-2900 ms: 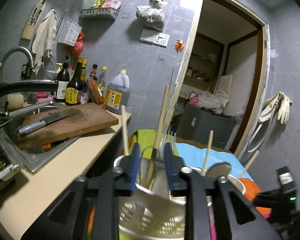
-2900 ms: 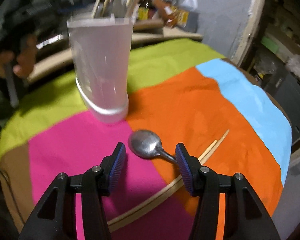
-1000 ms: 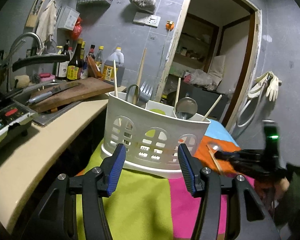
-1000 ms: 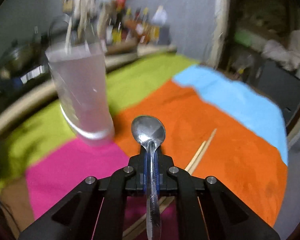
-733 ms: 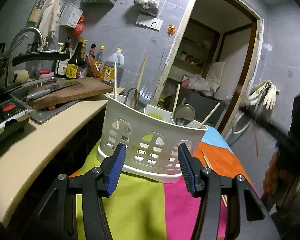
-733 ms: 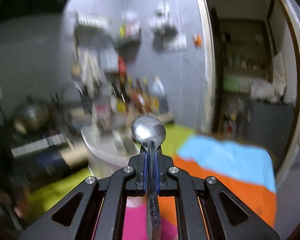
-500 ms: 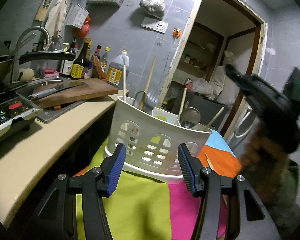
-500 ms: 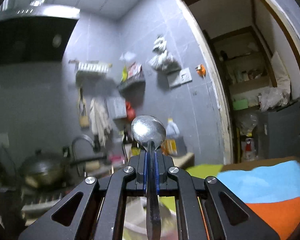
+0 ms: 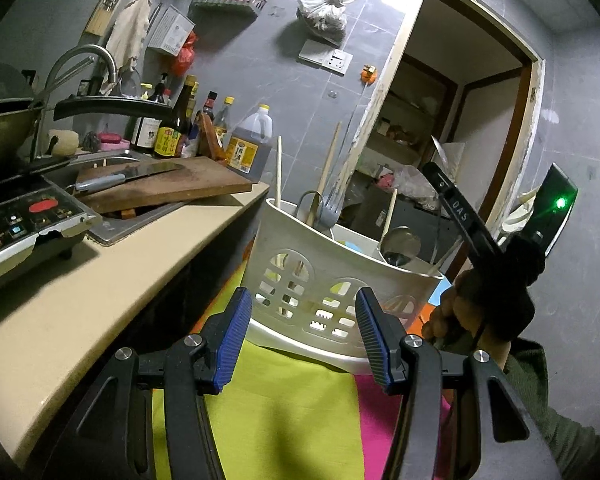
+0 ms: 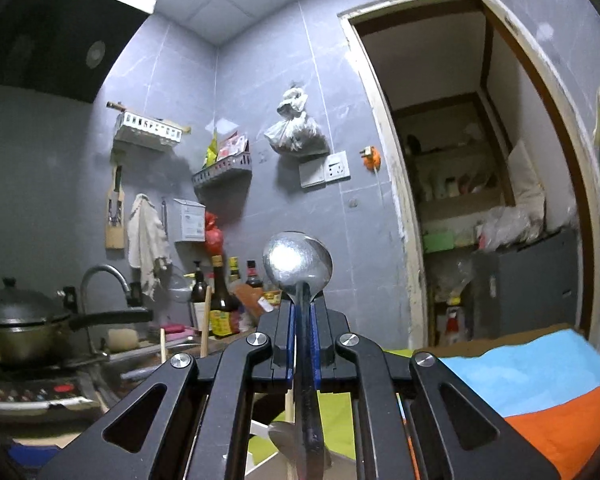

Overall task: Organize utensils
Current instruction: 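Lift the spoon with the right tool and lower it into the basket, then open the right tool and move both open tools to the two chopsticks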

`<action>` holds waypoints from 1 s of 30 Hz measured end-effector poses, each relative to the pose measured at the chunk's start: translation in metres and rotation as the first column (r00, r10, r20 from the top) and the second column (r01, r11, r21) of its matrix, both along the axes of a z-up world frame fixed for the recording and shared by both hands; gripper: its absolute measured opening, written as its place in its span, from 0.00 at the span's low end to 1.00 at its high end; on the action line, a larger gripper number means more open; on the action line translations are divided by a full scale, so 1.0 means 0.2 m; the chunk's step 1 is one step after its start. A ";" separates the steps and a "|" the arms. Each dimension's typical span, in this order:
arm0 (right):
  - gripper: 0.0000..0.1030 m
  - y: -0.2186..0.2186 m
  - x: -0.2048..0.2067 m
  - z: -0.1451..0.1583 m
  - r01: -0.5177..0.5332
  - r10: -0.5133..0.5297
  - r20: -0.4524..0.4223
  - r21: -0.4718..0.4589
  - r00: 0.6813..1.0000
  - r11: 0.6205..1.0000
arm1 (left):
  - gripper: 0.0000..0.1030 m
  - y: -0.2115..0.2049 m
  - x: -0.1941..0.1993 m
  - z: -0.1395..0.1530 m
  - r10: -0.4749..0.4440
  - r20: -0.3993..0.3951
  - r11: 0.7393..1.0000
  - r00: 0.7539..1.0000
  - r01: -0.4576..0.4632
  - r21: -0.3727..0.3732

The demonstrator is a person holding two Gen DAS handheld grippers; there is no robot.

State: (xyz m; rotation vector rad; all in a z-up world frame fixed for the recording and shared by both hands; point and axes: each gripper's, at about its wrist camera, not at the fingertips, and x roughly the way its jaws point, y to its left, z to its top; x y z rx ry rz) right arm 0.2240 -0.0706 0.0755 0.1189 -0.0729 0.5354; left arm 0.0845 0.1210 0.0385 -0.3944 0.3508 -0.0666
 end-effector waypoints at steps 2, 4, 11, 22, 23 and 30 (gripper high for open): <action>0.05 0.00 -0.01 0.00 -0.001 0.001 0.005 -0.002 1.000 1.000 | 0.47 0.00 0.00 0.00 0.001 0.000 1.000 1.000 -0.001 -0.002; 0.05 -0.01 0.00 0.00 -0.002 0.002 -0.001 -0.001 1.000 1.000 | 0.47 0.00 -0.01 0.00 0.000 0.000 1.000 1.000 0.000 -0.003; 0.30 -0.04 -0.01 0.00 -0.032 0.032 -0.018 0.020 0.999 0.999 | 0.47 0.00 0.00 -0.01 0.002 0.000 1.000 1.000 -0.002 -0.008; 0.30 -0.06 0.00 0.01 -0.066 0.068 -0.051 0.023 0.996 0.998 | 0.47 -0.03 -0.01 0.00 0.000 -0.002 1.000 1.000 0.000 -0.002; 0.30 -0.05 0.00 0.02 -0.076 0.077 -0.056 0.022 0.995 0.997 | 0.47 -0.03 -0.01 0.00 0.000 -0.002 1.000 1.000 0.000 -0.001; 0.03 -0.02 0.04 0.09 -0.130 0.131 -0.129 0.020 0.983 0.991 | 0.47 -0.03 0.00 0.00 -0.007 0.000 1.000 1.000 0.007 -0.010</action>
